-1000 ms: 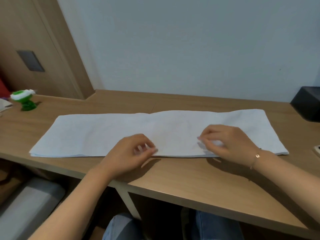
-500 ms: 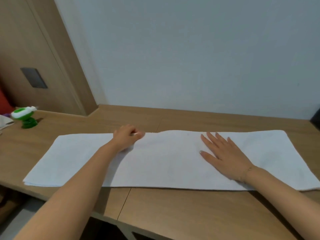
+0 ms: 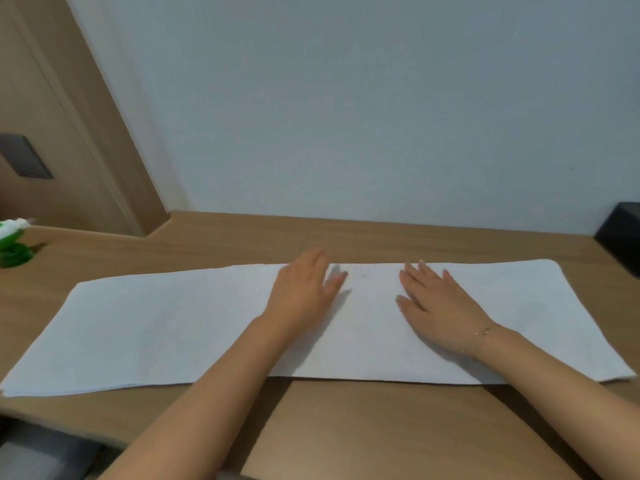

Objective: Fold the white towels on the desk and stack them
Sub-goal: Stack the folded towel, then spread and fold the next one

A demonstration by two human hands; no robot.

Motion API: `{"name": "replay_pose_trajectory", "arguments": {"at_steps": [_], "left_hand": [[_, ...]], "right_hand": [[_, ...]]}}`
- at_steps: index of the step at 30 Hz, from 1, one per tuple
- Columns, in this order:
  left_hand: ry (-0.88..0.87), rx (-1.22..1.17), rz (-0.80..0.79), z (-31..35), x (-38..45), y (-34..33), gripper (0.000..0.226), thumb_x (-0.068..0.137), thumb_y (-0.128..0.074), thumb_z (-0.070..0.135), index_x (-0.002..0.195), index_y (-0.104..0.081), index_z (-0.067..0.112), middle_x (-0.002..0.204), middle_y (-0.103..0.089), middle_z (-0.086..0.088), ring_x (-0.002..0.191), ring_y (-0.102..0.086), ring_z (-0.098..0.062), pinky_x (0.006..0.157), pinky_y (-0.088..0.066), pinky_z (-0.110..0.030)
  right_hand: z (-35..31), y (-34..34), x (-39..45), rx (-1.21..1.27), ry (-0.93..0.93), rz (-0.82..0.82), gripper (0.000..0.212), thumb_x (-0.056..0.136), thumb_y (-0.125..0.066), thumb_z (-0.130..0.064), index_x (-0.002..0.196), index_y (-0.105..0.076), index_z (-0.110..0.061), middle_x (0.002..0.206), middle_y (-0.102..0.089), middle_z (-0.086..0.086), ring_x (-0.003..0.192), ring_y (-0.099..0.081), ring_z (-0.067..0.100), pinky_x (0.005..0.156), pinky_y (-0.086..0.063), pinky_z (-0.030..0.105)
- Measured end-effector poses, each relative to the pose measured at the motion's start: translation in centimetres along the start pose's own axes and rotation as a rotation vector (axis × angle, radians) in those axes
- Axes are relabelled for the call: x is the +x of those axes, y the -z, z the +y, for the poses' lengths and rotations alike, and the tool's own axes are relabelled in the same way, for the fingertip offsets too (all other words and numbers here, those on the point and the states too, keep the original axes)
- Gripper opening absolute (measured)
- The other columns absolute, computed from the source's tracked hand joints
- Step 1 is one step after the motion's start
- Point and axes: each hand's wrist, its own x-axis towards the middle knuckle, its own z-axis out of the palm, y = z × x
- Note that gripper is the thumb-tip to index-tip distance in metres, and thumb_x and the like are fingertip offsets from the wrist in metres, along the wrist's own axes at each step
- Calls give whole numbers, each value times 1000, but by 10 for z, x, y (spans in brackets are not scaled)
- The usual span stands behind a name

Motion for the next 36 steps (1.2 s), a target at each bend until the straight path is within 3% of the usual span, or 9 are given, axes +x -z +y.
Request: {"name": "replay_pose_trajectory", "arguments": {"at_steps": [3,5,10,14,18,23,28,31,36], "left_hand": [[40,94,-263,18,-12,-25,62,99,-14,60,156,-8,35,165,4,6,151,7,-10,122,3,-41],[51,118,-287,12,-13,-27,64,97,-10,63,156,-2,38,164,10,7,150,14,-9,122,7,-42],[49,139,-305,14,-13,-23,67,94,-7,66,155,0,40,164,12,8,150,14,-10,122,6,-43],[78,161,-337,20,-11,-19,63,99,-12,61,156,-1,37,164,12,6,150,14,-12,122,7,-44],[96,137,-404,68,5,-28,69,100,-16,59,157,0,25,164,13,-1,150,15,-17,120,8,-50],[-79,110,-338,132,7,-59,59,102,-9,52,157,2,31,164,13,5,150,15,-13,121,10,-45],[-86,107,-331,127,7,-61,60,101,-10,57,156,1,37,163,12,9,149,14,-9,122,10,-42],[-84,113,-333,127,8,-64,60,100,-10,58,155,2,38,163,13,10,149,15,-8,122,9,-40],[-94,83,-332,125,7,-63,61,99,-9,59,156,1,37,163,12,10,149,15,-8,121,10,-39]], "right_hand": [[-8,-6,2,29,93,26,60,102,-15,-49,156,-3,-24,163,6,-6,148,9,8,119,7,29],[6,-8,-1,1,60,-4,63,99,-12,-57,155,3,-30,161,11,-9,148,12,8,119,9,29],[96,11,-26,-55,-166,-29,66,99,-12,-56,154,8,-23,162,11,-3,148,13,9,120,8,29],[139,21,-54,35,-224,-17,68,98,-13,-59,154,7,-24,160,14,-10,140,13,-3,113,6,22],[139,20,-52,8,-216,4,67,101,-14,-54,154,5,-19,162,12,-5,147,9,6,114,5,24],[139,23,-55,-67,-220,-13,63,103,-10,-49,155,5,-16,162,10,-2,148,9,8,121,7,35],[106,21,-58,-265,-94,196,55,105,-14,-33,155,-9,-12,163,5,4,149,8,17,119,9,37],[84,2,-62,-73,-15,52,59,104,-11,-44,155,2,-18,162,11,-2,148,12,10,119,9,31],[120,6,-75,-44,-166,3,68,100,-9,-55,154,9,-19,161,16,-4,147,13,9,119,9,29]]}}
